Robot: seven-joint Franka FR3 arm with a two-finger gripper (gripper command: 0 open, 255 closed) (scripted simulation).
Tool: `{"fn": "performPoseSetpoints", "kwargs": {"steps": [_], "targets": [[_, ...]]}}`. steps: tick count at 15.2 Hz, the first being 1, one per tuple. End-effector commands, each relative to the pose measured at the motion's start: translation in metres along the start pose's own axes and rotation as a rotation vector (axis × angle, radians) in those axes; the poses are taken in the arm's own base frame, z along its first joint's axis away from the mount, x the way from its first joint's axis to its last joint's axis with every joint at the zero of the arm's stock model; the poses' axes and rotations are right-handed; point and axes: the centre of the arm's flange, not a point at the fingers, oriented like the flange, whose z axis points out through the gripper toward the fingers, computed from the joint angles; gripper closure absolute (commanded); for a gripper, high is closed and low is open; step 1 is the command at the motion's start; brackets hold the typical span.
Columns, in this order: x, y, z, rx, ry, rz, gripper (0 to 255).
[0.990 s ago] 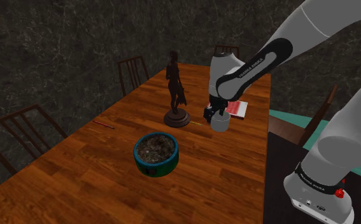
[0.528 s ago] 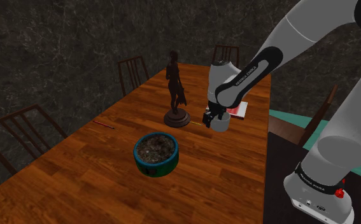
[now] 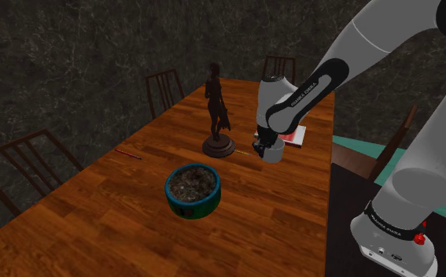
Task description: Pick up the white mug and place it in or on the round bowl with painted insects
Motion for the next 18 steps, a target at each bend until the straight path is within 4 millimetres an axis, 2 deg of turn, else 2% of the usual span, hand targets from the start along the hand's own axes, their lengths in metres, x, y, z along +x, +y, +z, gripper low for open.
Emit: {"fn": "performPoseSetpoints", "kwargs": {"steps": [1, 8, 18], "targets": [[0.0, 0.0, 0.0, 0.0, 0.0, 0.0, 255], [0.0, 0.0, 0.0, 0.0, 0.0, 0.0, 255], [0.002, 0.002, -0.053, 0.0, 0.0, 0.0, 255]]}}
